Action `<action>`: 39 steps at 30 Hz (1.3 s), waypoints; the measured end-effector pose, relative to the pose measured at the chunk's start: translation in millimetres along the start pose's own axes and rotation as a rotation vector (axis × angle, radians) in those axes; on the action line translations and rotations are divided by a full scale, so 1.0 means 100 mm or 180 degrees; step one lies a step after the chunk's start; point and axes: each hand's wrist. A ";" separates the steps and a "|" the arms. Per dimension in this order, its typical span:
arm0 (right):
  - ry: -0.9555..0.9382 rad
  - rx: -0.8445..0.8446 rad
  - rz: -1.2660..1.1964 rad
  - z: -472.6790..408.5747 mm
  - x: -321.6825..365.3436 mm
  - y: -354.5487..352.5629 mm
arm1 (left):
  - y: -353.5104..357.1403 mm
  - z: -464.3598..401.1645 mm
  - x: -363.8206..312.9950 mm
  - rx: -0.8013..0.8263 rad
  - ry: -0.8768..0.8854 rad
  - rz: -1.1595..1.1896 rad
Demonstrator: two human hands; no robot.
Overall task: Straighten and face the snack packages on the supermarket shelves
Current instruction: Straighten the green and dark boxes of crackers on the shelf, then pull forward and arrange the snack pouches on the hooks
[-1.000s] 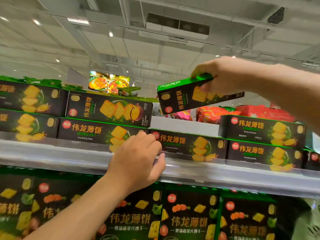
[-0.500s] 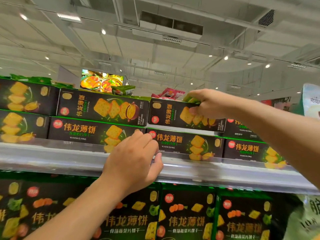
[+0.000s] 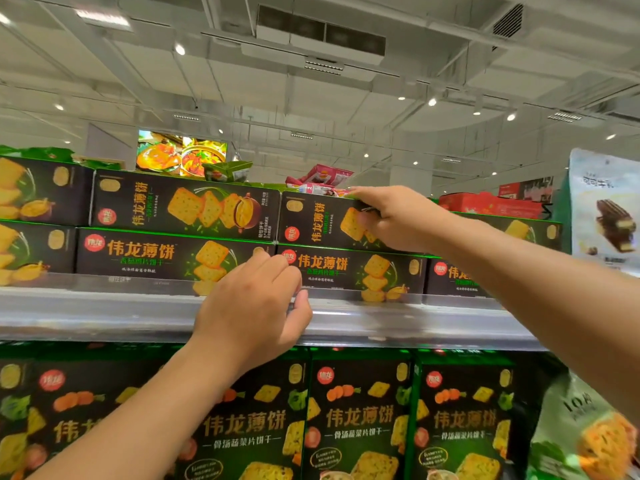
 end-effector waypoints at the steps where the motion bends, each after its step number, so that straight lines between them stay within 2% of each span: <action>1: -0.0132 -0.0099 -0.0036 0.08 0.01 0.02 | 0.00 0.00 0.01 -0.0014 -0.0002 0.0022; 4: -0.0475 -0.0496 -0.0174 0.48 0.00 0.14 | 0.02 0.01 0.01 -0.0033 0.0002 0.0037; 6: -0.0424 -0.0669 -0.0365 0.87 -0.11 0.22 | 0.04 0.02 0.00 0.0023 -0.0082 -0.0006; 8: -0.0299 -0.0626 -0.0395 1.28 -0.29 0.24 | 0.08 0.02 -0.05 0.0094 -0.0214 -0.0032; 10: -0.0099 -0.0459 -0.0277 1.64 -0.53 0.19 | 0.12 -0.03 -0.18 0.0101 -0.0097 -0.0049; 13: 0.0283 -0.0295 -0.0058 2.06 -0.92 0.06 | 0.21 -0.17 -0.56 0.0125 0.0395 0.0046; 19: 0.1279 -0.0551 -0.0071 2.59 -1.79 -0.08 | 0.63 -0.43 -1.59 0.0496 0.0917 0.0212; 21: 0.1366 -0.0475 -0.0003 2.72 -2.10 -0.07 | 0.82 -0.56 -1.95 0.0573 0.0952 0.0276; 28: 0.0878 -0.0186 0.0230 3.06 -2.84 0.14 | 1.36 -1.12 -2.97 0.0334 0.0963 0.0262; 34: 0.0524 -0.0457 0.0249 3.16 -3.02 0.29 | 1.62 -1.22 -3.30 0.0045 0.0281 0.0135; 39: 0.0395 -0.0714 0.0291 3.16 -3.05 0.39 | 1.67 -1.22 -3.40 -0.0066 0.0078 -0.0054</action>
Point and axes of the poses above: each hand's wrist, its own z-axis away from the middle knuckle, its own y-axis out of the palm, x = y × z, and after that the axes turned 3 degrees about -z, right-handed
